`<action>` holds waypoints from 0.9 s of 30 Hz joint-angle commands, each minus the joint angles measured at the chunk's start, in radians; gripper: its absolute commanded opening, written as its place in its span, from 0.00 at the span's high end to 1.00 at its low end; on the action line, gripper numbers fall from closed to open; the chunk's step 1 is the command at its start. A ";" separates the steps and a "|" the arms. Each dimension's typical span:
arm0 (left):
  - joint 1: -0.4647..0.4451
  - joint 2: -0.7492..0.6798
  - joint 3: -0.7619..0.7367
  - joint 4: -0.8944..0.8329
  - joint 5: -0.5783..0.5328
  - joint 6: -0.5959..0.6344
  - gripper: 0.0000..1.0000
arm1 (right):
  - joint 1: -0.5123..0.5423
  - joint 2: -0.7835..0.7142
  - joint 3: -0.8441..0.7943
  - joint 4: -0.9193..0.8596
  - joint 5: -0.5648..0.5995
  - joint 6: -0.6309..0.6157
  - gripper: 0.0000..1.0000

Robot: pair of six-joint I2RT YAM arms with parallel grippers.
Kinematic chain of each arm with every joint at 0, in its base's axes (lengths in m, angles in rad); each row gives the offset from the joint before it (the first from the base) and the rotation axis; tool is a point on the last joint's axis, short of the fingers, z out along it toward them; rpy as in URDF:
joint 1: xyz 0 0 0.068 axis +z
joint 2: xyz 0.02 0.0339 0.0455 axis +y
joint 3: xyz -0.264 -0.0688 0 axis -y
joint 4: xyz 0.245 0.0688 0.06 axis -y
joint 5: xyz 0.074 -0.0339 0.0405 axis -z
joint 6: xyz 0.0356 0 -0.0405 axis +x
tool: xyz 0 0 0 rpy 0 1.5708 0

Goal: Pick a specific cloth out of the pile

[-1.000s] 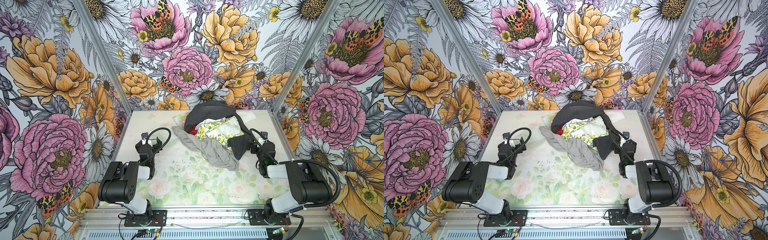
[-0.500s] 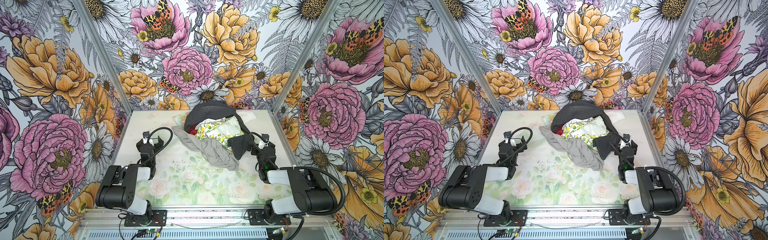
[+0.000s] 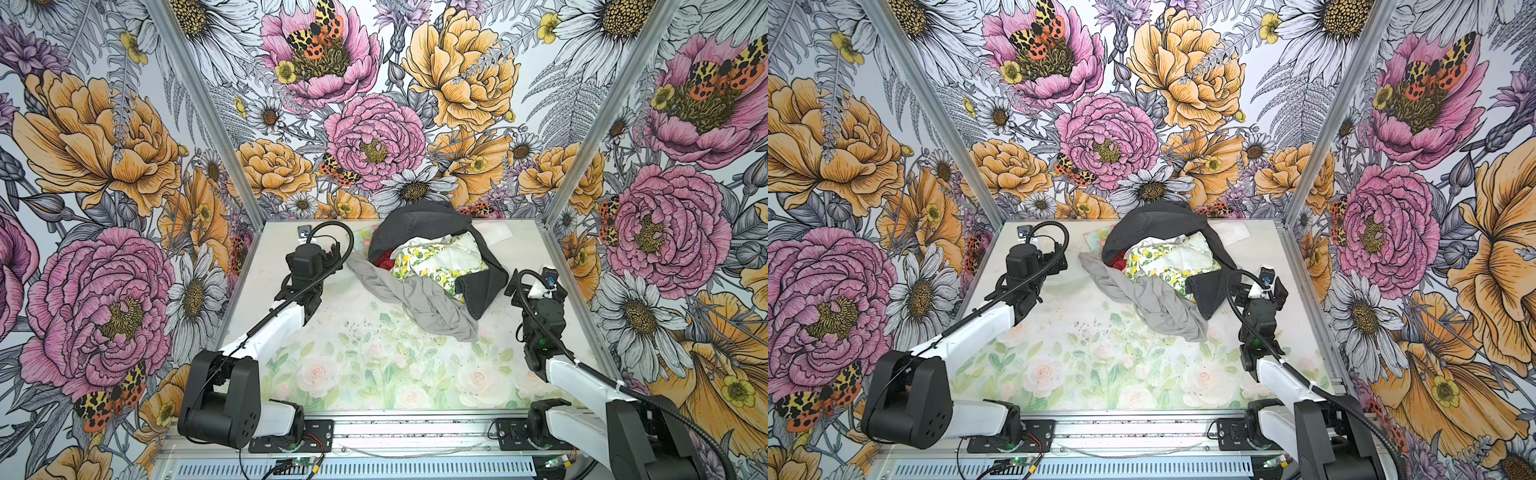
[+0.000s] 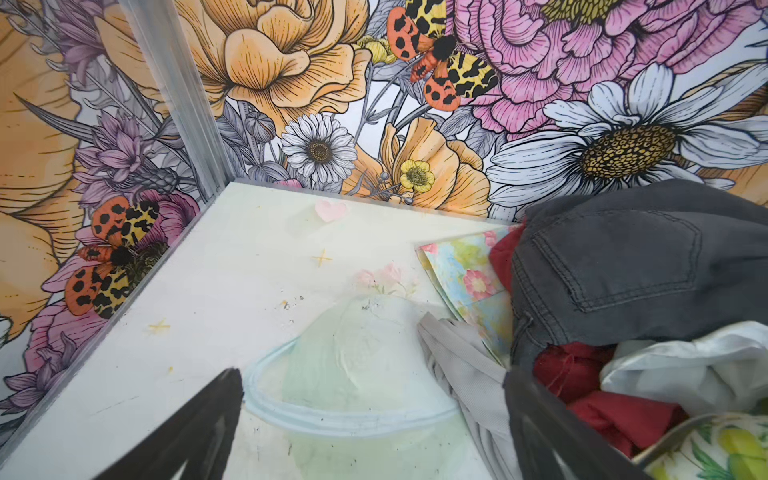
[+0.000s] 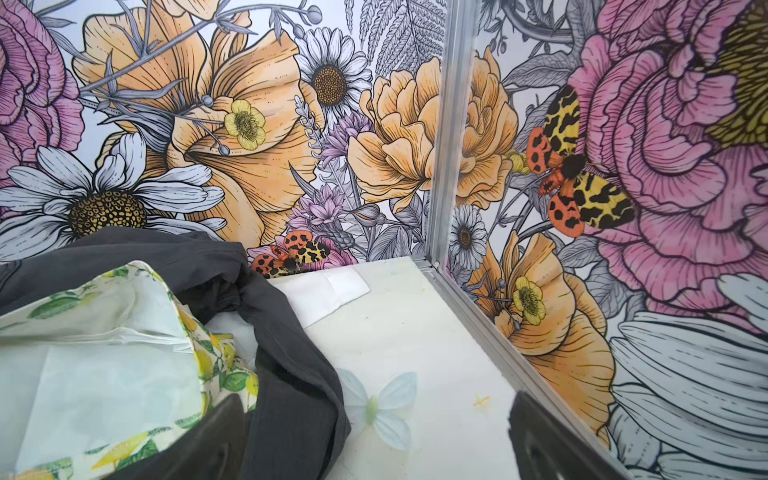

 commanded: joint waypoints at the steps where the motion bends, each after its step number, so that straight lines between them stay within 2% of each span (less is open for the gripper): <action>1: -0.021 0.055 0.096 -0.233 0.107 -0.152 0.02 | 0.031 -0.066 0.095 -0.211 0.047 0.063 0.01; 7: -0.020 0.177 0.278 -0.434 0.384 -0.381 0.13 | 0.120 -0.143 0.261 -0.522 0.000 0.061 0.02; 10: -0.029 0.215 0.321 -0.464 0.459 -0.484 0.17 | 0.176 -0.162 0.307 -0.606 -0.060 0.063 0.02; 14: -0.060 0.265 0.366 -0.470 0.482 -0.606 0.22 | 0.267 -0.140 0.342 -0.641 -0.214 0.064 0.02; 17: -0.089 0.316 0.407 -0.475 0.492 -0.698 0.27 | 0.344 -0.104 0.403 -0.714 -0.288 0.014 0.03; 21: -0.125 0.374 0.469 -0.476 0.479 -0.774 0.36 | 0.424 -0.117 0.426 -0.763 -0.303 -0.048 0.05; 27: -0.166 0.480 0.555 -0.478 0.450 -0.843 0.41 | 0.517 -0.146 0.417 -0.778 -0.328 -0.111 0.06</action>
